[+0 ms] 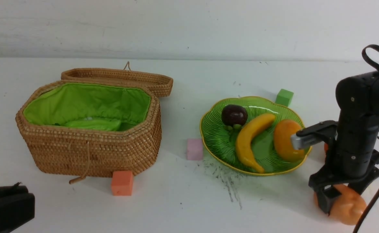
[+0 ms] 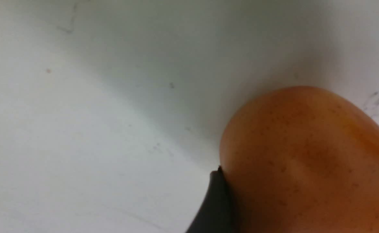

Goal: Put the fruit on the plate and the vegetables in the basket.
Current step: Use the right arm to grab a potato and put it into the left basket

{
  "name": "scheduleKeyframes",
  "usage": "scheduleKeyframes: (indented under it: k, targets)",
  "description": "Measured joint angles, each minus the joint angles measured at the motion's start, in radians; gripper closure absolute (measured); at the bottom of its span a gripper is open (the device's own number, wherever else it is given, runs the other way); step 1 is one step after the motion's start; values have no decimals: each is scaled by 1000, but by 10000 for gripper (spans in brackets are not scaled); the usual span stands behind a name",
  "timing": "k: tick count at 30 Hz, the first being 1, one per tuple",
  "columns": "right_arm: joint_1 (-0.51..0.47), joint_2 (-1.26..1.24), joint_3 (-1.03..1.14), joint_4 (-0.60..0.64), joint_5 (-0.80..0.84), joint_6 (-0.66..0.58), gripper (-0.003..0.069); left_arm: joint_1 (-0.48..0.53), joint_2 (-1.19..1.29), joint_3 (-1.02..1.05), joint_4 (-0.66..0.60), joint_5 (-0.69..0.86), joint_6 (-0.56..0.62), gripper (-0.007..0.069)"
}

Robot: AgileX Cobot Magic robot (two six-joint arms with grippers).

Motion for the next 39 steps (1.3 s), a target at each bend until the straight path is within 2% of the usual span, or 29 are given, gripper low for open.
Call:
scheduleKeyframes:
  k: [8, 15, 21, 25, 29, 34, 39]
  targets:
    - [1, -180, -64, 49, 67, 109, 34, 0, 0, 0, 0, 0, 0, 564]
    - [13, -308, -131, 198, 43, 112, 34, 0, 0, 0, 0, -7, 0, 560]
    - [97, -306, -150, 245, -70, 100, 34, 0, 0, 0, 18, -23, 0, 554]
    - [186, -270, -203, 258, -134, 82, 34, 0, 0, 0, 113, -37, -27, 554]
    - [294, -210, -325, 285, -216, 25, 34, 0, 0, 0, 316, -44, -165, 554]
    - [425, -65, -546, 333, -322, -65, 34, 0, 0, 0, 642, -25, -481, 554]
    - [510, 120, -751, 367, -422, -148, 34, 0, 0, 0, 808, 14, -692, 554]
